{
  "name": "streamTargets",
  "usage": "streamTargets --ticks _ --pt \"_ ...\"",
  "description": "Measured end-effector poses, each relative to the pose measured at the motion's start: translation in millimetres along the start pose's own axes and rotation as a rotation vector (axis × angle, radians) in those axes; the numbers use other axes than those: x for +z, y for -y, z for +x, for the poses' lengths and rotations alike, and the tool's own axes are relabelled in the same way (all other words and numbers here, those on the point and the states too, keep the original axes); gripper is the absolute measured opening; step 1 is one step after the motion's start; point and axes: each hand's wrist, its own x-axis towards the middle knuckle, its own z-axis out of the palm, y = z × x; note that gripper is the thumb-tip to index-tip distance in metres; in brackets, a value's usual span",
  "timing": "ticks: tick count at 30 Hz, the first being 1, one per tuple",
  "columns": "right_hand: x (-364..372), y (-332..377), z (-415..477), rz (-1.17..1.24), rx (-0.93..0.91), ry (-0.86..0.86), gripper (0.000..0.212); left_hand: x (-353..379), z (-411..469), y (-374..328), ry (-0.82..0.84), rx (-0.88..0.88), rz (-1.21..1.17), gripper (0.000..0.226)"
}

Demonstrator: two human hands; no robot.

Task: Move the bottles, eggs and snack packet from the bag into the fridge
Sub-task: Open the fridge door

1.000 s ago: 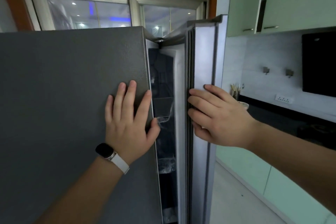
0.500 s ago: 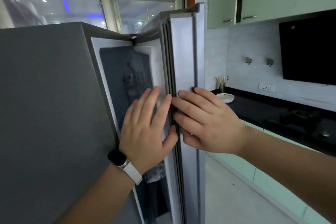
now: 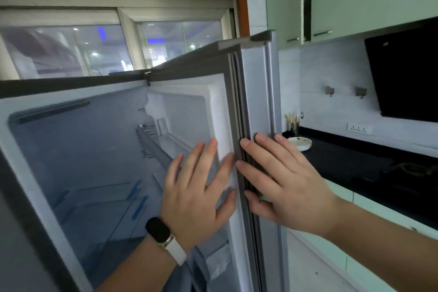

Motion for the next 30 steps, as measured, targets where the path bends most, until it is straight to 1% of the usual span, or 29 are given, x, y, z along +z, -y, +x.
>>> streamTargets --ticks 7,11,15,19,23,30 --pt "8.0 -63.9 -36.0 0.031 0.078 0.053 0.045 41.1 39.0 -44.5 0.056 0.057 0.052 0.05" --pt "16.8 -97.6 -53.1 0.044 0.102 0.084 0.044 63.1 56.0 -58.5 0.025 0.082 0.047 0.053" --pt "24.5 -128.9 -67.2 0.061 0.133 0.11 0.043 84.4 65.4 -63.1 -0.026 0.027 -0.004 0.057" --pt "35.2 -151.1 -82.3 0.086 0.169 0.148 0.047 103.9 68.8 -66.1 0.002 -0.072 -0.071 0.06" --pt "47.5 -166.8 -98.5 0.107 0.246 0.221 0.055 124.5 74.0 -72.0 0.026 -0.047 -0.107 0.063" --pt "77.8 -194.4 -119.5 0.116 0.308 0.25 0.057 160.3 92.6 -71.3 -0.007 -0.012 -0.092 0.062"
